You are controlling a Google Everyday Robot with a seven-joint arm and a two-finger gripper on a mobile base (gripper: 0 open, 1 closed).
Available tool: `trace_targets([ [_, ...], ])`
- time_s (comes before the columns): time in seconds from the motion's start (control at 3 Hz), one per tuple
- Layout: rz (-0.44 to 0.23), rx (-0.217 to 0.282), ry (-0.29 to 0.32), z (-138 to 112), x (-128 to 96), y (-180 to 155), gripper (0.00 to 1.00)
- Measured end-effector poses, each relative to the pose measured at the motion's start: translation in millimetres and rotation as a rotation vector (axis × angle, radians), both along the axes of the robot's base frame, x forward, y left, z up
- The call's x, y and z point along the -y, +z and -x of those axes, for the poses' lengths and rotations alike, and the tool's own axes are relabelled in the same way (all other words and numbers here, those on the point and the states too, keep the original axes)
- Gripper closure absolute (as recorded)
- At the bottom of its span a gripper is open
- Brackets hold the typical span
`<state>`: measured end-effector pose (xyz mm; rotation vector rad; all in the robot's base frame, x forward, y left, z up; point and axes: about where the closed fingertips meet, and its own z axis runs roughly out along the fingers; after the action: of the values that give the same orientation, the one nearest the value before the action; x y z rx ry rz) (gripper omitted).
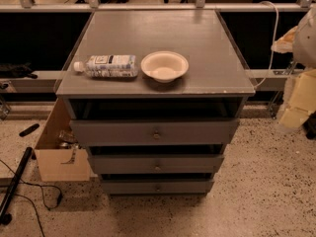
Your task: Open bottom drawer
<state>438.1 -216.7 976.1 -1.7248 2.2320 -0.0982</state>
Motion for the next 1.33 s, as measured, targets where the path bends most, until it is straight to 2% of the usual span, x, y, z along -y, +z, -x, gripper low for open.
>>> trace_targets([
  [0.33,0.000,0.000,0.000,0.0,0.0,0.0,0.00],
  [0.67,-0.065,0.028,-0.018,3.3,-4.7,-6.1,0.00],
  [1.0,-0.222,0.064,-0.074,31.8,-25.9,-29.0,0.00],
  [1.33,-0.362,0.075,-0.084,48.4,-53.4,-75.8,0.00],
])
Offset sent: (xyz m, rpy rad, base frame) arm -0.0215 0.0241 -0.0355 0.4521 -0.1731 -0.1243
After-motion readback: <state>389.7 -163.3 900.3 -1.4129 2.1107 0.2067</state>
